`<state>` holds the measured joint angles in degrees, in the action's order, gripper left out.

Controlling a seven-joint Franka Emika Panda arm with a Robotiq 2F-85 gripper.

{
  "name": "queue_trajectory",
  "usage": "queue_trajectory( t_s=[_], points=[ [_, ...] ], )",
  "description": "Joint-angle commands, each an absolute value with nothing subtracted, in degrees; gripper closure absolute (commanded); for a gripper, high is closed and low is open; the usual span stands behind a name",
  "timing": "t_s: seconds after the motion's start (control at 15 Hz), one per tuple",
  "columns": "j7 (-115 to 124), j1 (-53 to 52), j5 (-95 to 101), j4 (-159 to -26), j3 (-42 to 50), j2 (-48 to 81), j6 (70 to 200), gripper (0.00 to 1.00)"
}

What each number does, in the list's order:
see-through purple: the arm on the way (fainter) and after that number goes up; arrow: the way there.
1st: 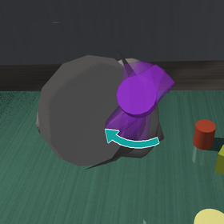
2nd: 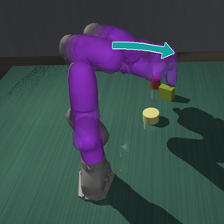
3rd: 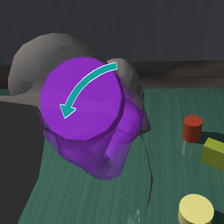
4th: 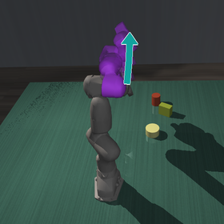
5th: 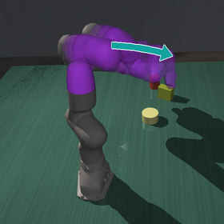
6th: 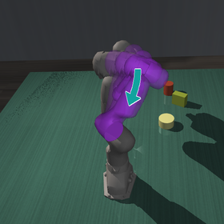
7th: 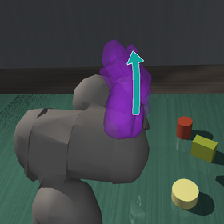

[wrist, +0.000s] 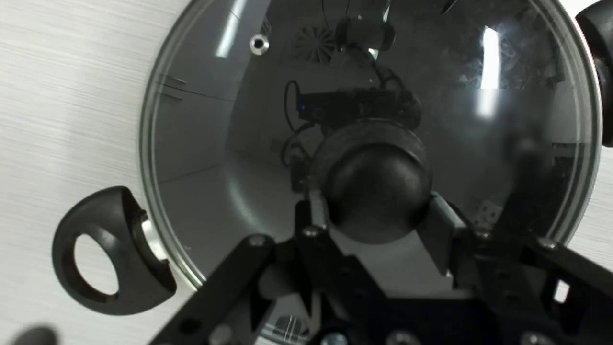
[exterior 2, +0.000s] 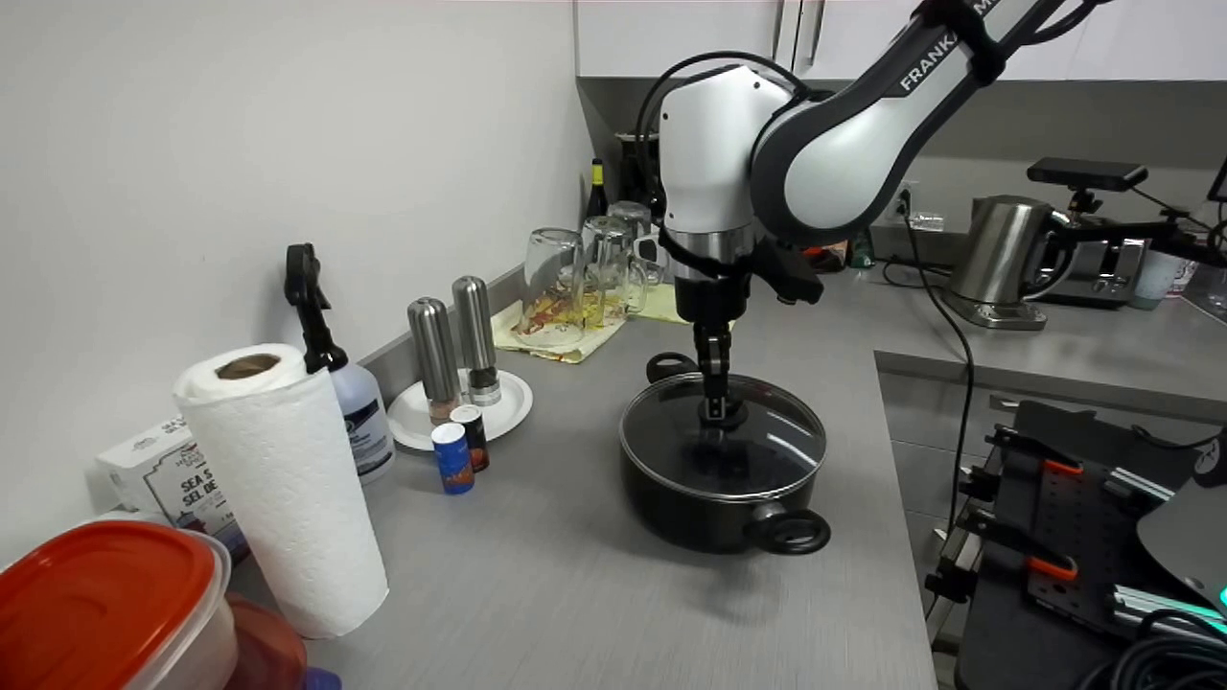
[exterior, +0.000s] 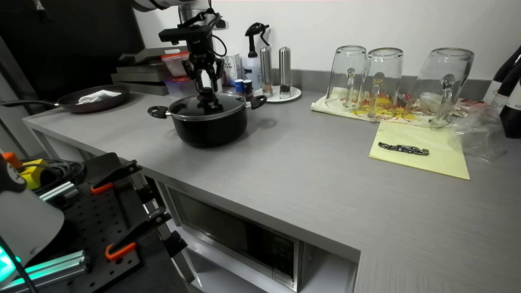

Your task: Put the glass lid on the black pot.

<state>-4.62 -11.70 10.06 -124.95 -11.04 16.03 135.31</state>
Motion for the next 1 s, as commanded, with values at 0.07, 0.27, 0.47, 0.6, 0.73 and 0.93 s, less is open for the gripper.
queue_trajectory(
  t_s=[0.07,0.27,0.47,0.6,0.73,0.93],
  points=[
    [-6.19,-11.53,9.53,-124.17,-11.01,16.12,135.21,0.76],
    [-5.78,-11.79,9.89,-123.63,-10.97,16.66,135.03,0.76],
    [-5.64,-12.03,10.07,-123.15,-11.03,17.14,134.92,0.76],
    [-5.41,-12.19,10.22,-122.61,-11.0,17.68,134.76,0.76],
    [-5.29,-12.38,10.38,-121.71,-10.97,18.55,134.4,0.76],
    [-5.19,-12.55,10.5,-120.93,-10.94,19.19,134.11,0.76]
  ],
)
